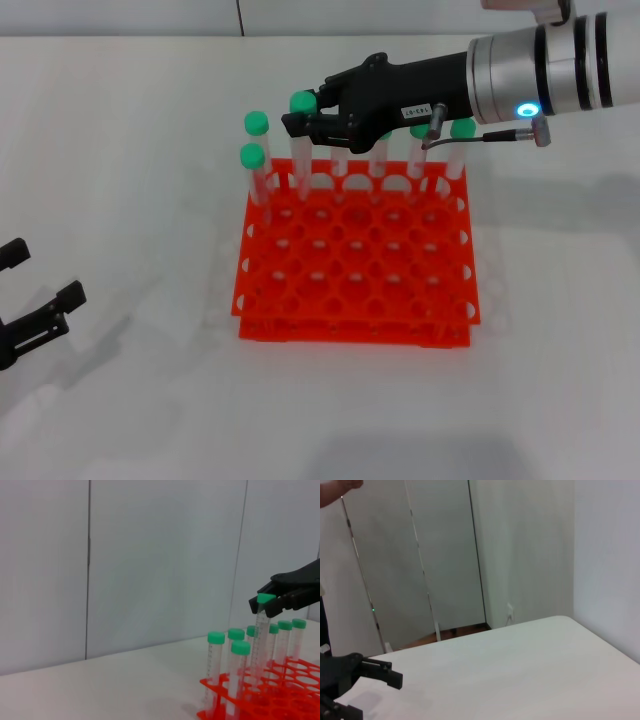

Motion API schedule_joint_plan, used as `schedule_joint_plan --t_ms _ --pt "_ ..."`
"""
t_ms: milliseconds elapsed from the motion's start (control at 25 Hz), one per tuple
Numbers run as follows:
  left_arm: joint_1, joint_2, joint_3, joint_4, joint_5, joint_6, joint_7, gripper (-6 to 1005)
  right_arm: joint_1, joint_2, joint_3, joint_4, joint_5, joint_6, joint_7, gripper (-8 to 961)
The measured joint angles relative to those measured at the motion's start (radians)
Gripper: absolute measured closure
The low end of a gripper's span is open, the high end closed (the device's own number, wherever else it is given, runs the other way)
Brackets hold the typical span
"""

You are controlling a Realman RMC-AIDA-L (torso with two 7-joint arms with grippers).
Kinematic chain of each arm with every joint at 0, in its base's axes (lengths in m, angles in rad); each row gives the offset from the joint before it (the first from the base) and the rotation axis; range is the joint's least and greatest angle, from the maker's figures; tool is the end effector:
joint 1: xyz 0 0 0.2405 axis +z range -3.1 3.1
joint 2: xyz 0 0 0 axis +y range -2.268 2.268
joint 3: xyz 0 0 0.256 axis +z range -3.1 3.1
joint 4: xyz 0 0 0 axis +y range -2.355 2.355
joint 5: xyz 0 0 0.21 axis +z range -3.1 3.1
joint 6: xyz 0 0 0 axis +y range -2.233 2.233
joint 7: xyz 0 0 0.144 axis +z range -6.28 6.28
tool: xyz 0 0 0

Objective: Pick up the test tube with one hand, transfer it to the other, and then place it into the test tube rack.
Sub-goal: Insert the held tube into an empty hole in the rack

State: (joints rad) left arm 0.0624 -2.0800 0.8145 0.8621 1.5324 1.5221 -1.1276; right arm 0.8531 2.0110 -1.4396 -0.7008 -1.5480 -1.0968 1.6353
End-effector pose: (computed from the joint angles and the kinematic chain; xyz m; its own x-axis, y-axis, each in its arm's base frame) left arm -0.3616 0.1989 0.0585 0.7367 0.2281 0.6366 0.6133 -0.6219 -0.4870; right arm 0.1005 0.4120 -0.0512 0.9042 -0.1584 -0.3966 -0.2373 -0.9584 -0.1584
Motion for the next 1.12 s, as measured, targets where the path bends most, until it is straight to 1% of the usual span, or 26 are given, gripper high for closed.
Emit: schedule_joint_plan --t_ms 480,1120 --pt "-0.015 0.000 0.000 -0.001 0.006 -0.023 -0.004 116 0.001 0.001 -0.024 0.002 -0.005 0.014 0.005 626" --pt "-0.045 0.002 0.000 -0.027 0.022 -0.052 -0.004 116 0.022 0.003 -0.156 0.003 -0.004 0.133 0.062 616"
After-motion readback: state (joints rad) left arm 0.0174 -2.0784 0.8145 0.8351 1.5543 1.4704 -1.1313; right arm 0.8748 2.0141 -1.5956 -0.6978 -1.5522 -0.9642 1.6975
